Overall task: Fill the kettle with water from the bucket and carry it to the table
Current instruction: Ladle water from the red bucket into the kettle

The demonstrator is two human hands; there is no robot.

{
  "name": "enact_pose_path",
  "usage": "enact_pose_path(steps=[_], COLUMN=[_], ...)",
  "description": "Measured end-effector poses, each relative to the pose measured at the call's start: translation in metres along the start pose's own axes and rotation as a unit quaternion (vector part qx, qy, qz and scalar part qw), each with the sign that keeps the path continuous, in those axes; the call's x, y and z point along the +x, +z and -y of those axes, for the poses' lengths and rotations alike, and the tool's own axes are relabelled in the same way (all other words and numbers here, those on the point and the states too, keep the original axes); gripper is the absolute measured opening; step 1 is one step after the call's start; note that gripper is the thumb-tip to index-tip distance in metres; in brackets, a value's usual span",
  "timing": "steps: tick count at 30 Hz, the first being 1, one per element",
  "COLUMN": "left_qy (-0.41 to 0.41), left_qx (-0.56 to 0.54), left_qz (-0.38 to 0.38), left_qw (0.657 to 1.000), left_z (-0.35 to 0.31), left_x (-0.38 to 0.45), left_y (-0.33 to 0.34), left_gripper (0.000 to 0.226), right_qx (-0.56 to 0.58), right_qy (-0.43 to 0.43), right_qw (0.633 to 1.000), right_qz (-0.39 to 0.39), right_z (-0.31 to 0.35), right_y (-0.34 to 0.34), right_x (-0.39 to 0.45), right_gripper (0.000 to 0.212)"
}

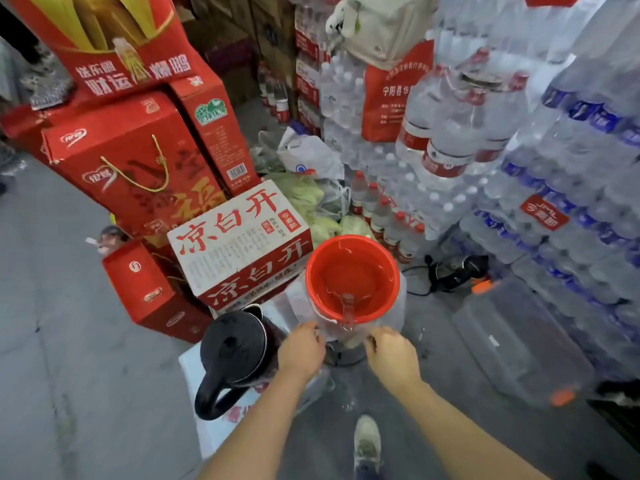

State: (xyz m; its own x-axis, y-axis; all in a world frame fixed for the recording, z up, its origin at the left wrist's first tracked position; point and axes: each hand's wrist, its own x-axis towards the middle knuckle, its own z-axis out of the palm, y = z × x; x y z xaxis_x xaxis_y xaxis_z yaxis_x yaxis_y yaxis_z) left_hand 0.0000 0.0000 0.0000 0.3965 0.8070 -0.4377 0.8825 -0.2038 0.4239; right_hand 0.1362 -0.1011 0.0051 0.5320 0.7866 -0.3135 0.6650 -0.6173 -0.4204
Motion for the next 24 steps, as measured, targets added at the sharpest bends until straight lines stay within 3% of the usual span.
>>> enact_pose_path(steps=[2,4,6,10,12,19,21,24], left_qy=[-0.037,-0.076,-0.088,-0.086,-0.085,-0.084,-0.082,-0.077], left_qx=[-0.060,-0.092,-0.121,-0.143,-0.146,-0.149,-0.158,-0.179], left_qz=[-0.022,-0.045,-0.063,-0.087,-0.077,-0.067,-0.070,-0.083], left_qw=[0.997,0.992,0.987,0.982,0.983,0.983,0.982,0.977], left_z=[-0.008,-0.018,-0.021,-0.017,-0.015,-0.004,-0.002,-0.001], left_x=[0.028,0.053,0.073,0.105,0.117,0.129,0.129,0.127], left_y=[0.006,0.008,0.016,0.024,0.026,0.027,0.030,0.034], left_gripper=[0.031,0.037,0.048,0.063,0.068,0.076,0.075,0.073], right_qx=[0.080,0.200,0.334,0.555,0.590,0.499,0.510,0.550], right_qy=[0.072,0.178,0.275,0.385,0.407,0.352,0.350,0.384], right_qw=[0.994,0.963,0.901,0.732,0.691,0.760,0.755,0.705], right_qz=[0.007,0.017,0.037,0.084,0.092,0.221,0.218,0.230], right_z=[0.002,0.008,0.017,0.031,0.034,0.004,-0.003,-0.005], right_y=[0.003,0.009,0.019,0.041,0.043,0.000,-0.009,-0.008], right_x=[0.021,0.040,0.055,0.083,0.094,0.108,0.117,0.127], right_gripper=[0.015,0.012,0.014,0.020,0.022,0.027,0.019,0.023])
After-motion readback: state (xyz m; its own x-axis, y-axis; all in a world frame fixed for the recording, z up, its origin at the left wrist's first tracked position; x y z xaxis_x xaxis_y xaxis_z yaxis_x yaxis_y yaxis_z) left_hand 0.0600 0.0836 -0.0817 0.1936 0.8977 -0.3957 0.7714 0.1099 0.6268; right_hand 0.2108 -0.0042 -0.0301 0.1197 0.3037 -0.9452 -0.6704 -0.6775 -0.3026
